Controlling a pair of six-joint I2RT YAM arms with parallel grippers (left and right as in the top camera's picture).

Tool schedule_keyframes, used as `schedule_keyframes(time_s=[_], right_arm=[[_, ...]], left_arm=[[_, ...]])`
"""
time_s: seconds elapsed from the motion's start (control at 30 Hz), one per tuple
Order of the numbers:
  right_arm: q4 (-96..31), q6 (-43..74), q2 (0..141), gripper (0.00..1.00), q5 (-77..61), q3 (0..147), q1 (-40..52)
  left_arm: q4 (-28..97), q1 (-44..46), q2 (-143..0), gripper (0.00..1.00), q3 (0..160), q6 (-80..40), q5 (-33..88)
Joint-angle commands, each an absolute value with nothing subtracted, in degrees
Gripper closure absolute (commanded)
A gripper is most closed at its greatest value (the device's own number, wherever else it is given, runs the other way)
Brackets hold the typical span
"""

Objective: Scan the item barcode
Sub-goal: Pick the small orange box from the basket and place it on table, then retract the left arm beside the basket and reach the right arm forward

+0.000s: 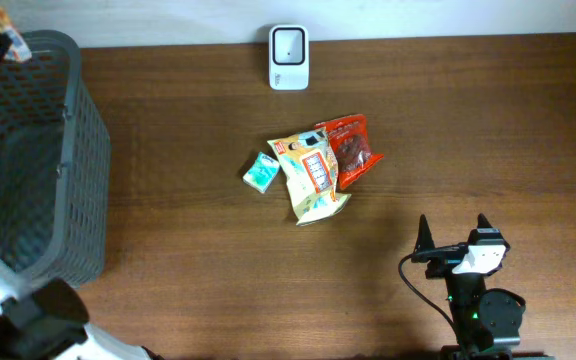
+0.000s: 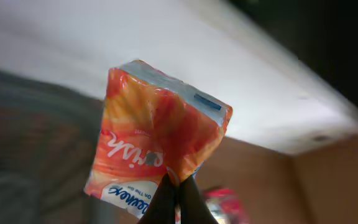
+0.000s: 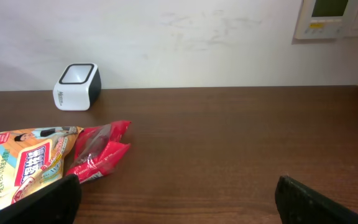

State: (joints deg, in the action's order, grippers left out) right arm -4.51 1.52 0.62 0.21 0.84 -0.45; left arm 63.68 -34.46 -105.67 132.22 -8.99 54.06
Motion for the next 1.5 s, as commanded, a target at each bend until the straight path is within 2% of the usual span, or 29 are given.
schedule_keyframes(time_s=[0.0, 0.13, 0.23, 0.27, 0.37, 0.5, 0.67, 0.83, 0.87, 0.9, 0.93, 0.97, 1.13, 1.3, 1.37, 1.4, 1.47], right_arm=[[-4.67, 1.96, 0.21, 0.01, 0.69, 0.32, -0.78], [-4.67, 1.98, 0.21, 0.01, 0.69, 0.32, -0.78], [-4.67, 1.98, 0.21, 0.02, 0.69, 0.32, -0.78], [-4.67, 1.98, 0.21, 0.02, 0.69, 0.32, -0.78], [-4.67, 1.96, 0.21, 0.01, 0.69, 0.32, -0.78], [-4.67, 1.96, 0.21, 0.02, 0.69, 0.32, -0.78], [-4.67, 1.98, 0.21, 0.02, 0.69, 0.32, -0.78], [-4.67, 1.96, 0.21, 0.02, 0.69, 0.32, -0.78], [-4.67, 1.98, 0.21, 0.02, 0.69, 0.32, -0.78], [-4.67, 1.96, 0.21, 0.02, 0.69, 0.32, -0.78], [-4.67, 1.96, 0.21, 0.02, 0.69, 0.32, -0.78], [-4.67, 1.98, 0.21, 0.02, 0.69, 0.32, -0.78], [-4.67, 1.96, 0.21, 0.02, 0.69, 0.32, -0.78], [-4.67, 1.96, 0.21, 0.02, 0.69, 0.32, -0.78], [-4.67, 1.98, 0.21, 0.02, 0.69, 0.32, -0.78], [-4.67, 1.96, 0.21, 0.01, 0.69, 0.32, -0.78], [-4.69, 1.98, 0.21, 0.01, 0.69, 0.32, -0.78]], left_arm=[[65.47, -31.68, -99.39, 1.00, 133.23, -16.49, 61.78], [78.32, -21.45, -98.04, 1.00, 133.21, -18.41, 52.05], [86.06, -7.25, -99.81, 1.00, 133.16, -18.44, 36.60], [86.48, -4.25, -100.36, 1.00, 133.16, -18.44, 33.89], [87.18, 8.49, -103.57, 1.00, 133.16, -18.52, 14.98], [91.77, 22.31, -111.81, 1.00, 132.99, -27.64, -5.63], [92.71, 29.47, -123.39, 1.00, 132.70, -28.88, -4.21], [94.70, 32.93, -132.84, 1.00, 131.87, -28.77, 0.27], [95.98, 33.21, -133.95, 0.89, 131.87, -28.14, 0.25], [96.68, 33.26, -134.61, 0.59, 131.87, -26.39, 0.27], [96.75, 33.28, -134.85, 0.18, 131.87, -23.59, 0.49], [96.75, 33.28, -134.85, 0.12, 131.87, -22.15, 0.45], [96.75, 30.72, -133.23, 0.13, 132.40, -22.20, 3.88], [96.73, 25.04, -124.40, 0.13, 136.53, -19.51, 4.95], [96.68, 21.76, -119.57, 0.10, 139.41, -19.20, 2.68], [96.42, 20.14, -117.38, 0.01, 139.98, -19.22, 0.45], [96.36, 17.98, -114.69, 0.01, 139.98, -19.20, -4.12]])
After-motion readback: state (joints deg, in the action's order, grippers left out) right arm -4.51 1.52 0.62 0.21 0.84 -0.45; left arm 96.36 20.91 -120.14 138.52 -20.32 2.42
